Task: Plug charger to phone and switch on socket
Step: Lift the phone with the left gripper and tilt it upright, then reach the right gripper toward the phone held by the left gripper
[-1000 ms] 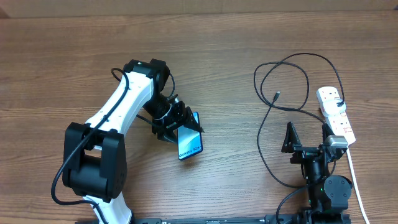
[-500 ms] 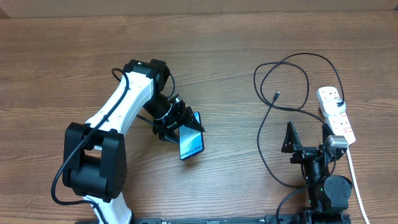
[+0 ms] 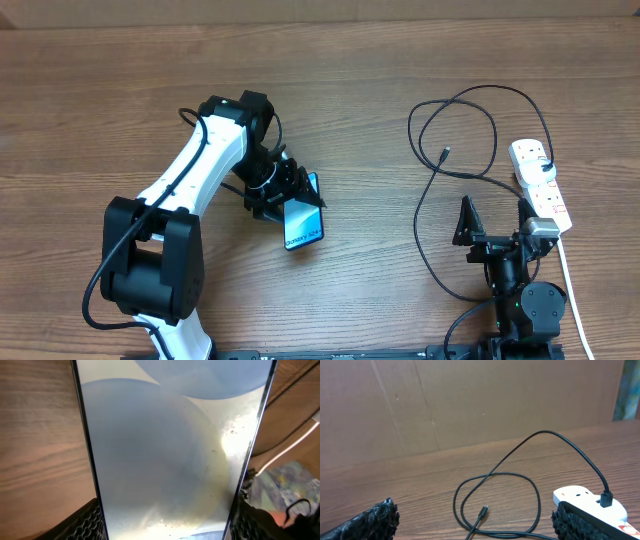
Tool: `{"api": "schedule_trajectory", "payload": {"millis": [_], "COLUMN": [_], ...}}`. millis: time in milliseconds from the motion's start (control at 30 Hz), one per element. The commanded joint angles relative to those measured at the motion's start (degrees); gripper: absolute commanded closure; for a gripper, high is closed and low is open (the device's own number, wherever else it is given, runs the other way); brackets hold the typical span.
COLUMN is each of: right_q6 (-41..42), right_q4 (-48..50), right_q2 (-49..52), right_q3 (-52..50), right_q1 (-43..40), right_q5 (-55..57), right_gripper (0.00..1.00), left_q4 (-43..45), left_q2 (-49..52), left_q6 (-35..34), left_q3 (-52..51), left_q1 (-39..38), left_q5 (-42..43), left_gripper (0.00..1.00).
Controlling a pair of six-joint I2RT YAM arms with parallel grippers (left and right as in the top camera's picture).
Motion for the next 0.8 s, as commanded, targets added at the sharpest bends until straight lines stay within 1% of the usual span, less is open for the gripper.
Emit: {"api": "schedule_trajectory", "payload": {"millis": [0,167,400,467,567,700,767], "right_q6": [-0.2,-0.2,-0.2,0.9,7.9,24.8,32.8], "right_q4": [0.4,0.4,1.2,1.2,1.3,1.9,2.1], "right_q2": [-0.6,-0.6,-0.6,-0.6,-0.6,-0.6,-0.6], "right_q3": [-0.6,-0.6,-0.6,-0.6,-0.6,-0.6,-0.6], "right_q1": [-0.2,-0.2,-0.2,-0.2,-0.2,-0.2,-0.2], "right_q5": [-0.2,-0.3,0.1,-3.1,-10.5,-20.5,-27.3], "right_gripper": [0.0,0.0,0.0,0.0,0.0,0.0,0.0], "left_q4": [0.5,2.5,5.5,6.3,7.6,9.7,10.3], "left_q2": [0.2,0.2,0.2,0.2,0.2,0.2,0.2], "left_q6": [1.0,0.8,0.4,-0.1,-2.3,-6.0,-8.4], "left_q3": [1.4,1.4,1.4,1.4,1.4,1.4,1.4], "left_q1": [0.0,0.0,0.0,0.0,0.0,0.0,0.0], "left_q5": [-2.6,-5.1,-5.5,-5.7,-6.6,-6.5,-6.5], "left_gripper": [0.39,0.39,0.39,0.39,0.39,0.39,0.39]}}
